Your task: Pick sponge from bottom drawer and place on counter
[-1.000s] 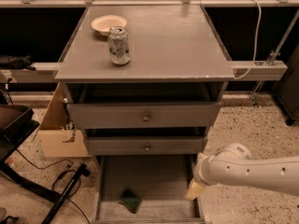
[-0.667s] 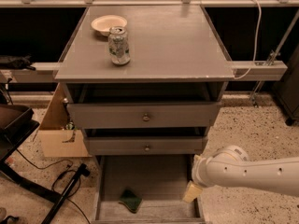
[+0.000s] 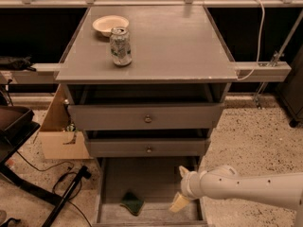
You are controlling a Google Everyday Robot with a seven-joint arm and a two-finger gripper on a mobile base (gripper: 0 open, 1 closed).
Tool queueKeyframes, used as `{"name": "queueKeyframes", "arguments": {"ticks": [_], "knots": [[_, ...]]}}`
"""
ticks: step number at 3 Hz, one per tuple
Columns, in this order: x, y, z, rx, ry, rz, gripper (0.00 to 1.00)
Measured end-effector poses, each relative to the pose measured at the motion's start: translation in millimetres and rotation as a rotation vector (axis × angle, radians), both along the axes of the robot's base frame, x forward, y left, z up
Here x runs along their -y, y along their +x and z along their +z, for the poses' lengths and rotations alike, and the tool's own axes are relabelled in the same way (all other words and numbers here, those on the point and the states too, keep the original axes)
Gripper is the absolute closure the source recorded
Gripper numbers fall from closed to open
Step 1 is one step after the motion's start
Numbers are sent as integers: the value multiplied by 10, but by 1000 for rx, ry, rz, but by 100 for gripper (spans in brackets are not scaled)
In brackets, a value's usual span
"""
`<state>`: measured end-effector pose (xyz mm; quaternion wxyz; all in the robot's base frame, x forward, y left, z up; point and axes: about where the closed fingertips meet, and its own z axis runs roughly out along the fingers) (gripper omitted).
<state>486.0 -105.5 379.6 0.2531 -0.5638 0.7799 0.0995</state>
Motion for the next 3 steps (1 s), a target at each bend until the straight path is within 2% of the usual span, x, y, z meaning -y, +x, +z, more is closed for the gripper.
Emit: {"name": "queueKeyframes", "arguments": {"ticks": [1,2,3], "knots": [[-148,34,-389,-12,81,-7,0],[-277,112,-900,-32,134,-39,0],[-451,209,-1364,-63,144,-73,0]]}}
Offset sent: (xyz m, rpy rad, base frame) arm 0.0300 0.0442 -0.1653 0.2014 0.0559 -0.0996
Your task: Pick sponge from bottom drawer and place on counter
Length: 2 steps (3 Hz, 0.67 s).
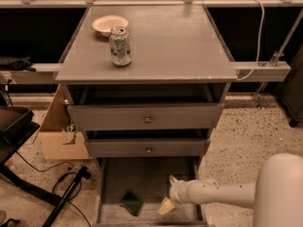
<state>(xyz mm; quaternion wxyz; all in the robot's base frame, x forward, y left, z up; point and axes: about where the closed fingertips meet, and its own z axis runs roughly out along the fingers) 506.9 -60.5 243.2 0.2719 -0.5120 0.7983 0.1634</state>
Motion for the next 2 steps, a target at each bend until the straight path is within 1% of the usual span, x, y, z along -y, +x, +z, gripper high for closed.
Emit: {"name": "queueKeyframes", "arguments": {"ticks": [1,2], "knots": [[-58,-13,-27,1,-4,6,0],[-353,36,-178,14,35,-3,0]]}}
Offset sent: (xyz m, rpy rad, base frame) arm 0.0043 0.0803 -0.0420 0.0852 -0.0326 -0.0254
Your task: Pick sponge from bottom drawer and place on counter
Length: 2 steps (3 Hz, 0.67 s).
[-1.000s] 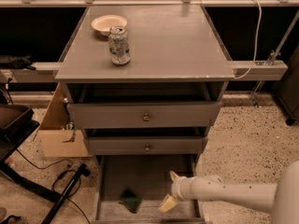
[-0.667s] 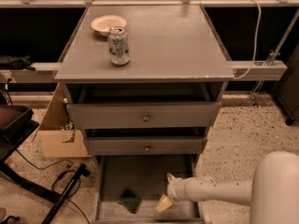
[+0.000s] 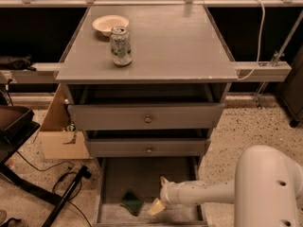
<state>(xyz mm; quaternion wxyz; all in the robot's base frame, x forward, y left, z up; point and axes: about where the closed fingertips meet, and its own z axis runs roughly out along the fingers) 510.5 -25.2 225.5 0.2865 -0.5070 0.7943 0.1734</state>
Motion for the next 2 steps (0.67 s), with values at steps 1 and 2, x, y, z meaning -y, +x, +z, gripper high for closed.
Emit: {"name": "queueKeyframes", "arguments": {"ticks": [1,2], "knots": [[-342,109,-210,2,58,-46,0],[-590,194,-483,-19,78,-106,0]]}}
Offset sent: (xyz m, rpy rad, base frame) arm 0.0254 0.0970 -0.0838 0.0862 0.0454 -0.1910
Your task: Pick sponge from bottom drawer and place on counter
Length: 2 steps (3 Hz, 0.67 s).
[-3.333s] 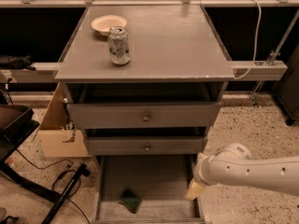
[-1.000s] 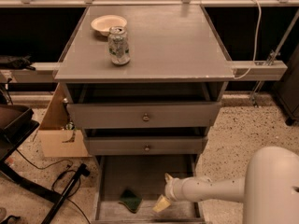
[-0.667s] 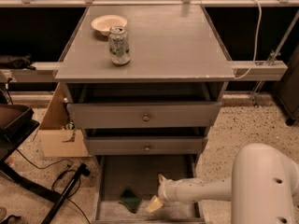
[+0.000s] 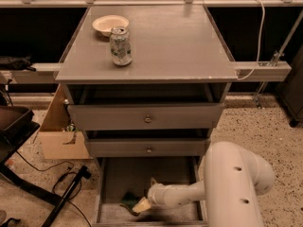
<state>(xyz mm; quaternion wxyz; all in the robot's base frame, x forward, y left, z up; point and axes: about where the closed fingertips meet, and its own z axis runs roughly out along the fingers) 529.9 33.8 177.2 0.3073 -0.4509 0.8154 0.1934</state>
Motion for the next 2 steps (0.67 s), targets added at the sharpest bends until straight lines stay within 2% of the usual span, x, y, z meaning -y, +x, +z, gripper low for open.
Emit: {"name": "queueKeyframes", "arguments": {"ticks": [1,2], "knots": [[-196,0,-311,-29,4,-55,0],[-346,-64,-544,-47,1,-80,0]]}}
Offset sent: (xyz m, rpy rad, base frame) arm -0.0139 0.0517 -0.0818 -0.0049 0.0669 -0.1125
